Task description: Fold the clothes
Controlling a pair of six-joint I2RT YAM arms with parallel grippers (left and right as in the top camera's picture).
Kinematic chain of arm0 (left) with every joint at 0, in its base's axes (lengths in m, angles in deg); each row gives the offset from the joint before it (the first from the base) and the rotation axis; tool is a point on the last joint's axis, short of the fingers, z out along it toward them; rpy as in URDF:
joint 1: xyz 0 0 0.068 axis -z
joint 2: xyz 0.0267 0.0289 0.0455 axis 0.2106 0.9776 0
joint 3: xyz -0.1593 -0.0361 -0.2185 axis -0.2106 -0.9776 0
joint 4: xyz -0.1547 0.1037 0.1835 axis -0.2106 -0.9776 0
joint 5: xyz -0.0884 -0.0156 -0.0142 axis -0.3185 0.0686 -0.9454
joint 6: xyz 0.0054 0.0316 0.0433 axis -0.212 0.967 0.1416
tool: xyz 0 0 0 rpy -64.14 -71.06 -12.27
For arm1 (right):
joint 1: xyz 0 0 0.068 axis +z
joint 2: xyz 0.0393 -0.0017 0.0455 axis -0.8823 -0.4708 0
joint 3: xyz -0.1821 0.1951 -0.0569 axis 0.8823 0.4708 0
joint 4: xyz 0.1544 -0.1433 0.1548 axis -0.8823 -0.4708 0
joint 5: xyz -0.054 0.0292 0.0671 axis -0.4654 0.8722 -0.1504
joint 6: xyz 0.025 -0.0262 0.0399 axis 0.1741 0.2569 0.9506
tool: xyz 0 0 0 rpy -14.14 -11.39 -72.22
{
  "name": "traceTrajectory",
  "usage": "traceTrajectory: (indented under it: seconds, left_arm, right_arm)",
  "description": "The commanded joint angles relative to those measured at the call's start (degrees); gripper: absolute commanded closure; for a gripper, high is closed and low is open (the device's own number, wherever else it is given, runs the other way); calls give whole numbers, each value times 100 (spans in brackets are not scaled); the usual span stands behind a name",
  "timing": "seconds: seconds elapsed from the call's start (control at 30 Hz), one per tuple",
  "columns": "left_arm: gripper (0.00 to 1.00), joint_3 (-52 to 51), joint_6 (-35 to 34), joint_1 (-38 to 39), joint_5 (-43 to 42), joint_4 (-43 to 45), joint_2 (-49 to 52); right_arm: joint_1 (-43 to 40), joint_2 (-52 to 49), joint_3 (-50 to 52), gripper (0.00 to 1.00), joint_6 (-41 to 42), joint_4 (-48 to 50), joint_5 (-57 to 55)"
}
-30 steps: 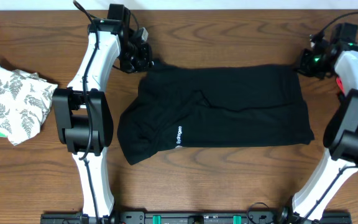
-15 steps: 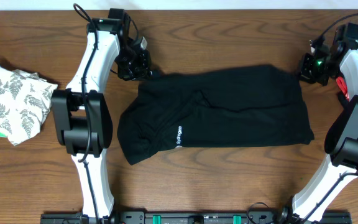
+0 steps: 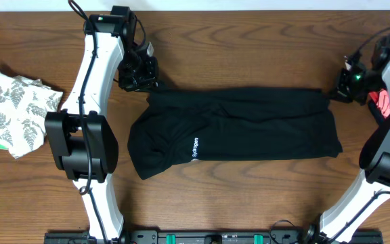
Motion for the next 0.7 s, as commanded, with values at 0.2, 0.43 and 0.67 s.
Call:
traceTrajectory:
  seconds: [0.2, 0.43, 0.67]
  left_arm:
    - [94, 74, 57, -4, 120, -195, -74]
    - [94, 74, 57, -2, 118, -601, -74]
    - [94, 70, 55, 2, 118, -994, -74]
  right_arm:
    - [-275, 216, -50, 99, -184, -326, 24]
    - [-535, 216, -50, 99, -181, -772, 20]
    - [-706, 216, -50, 99, -184, -1224, -557]
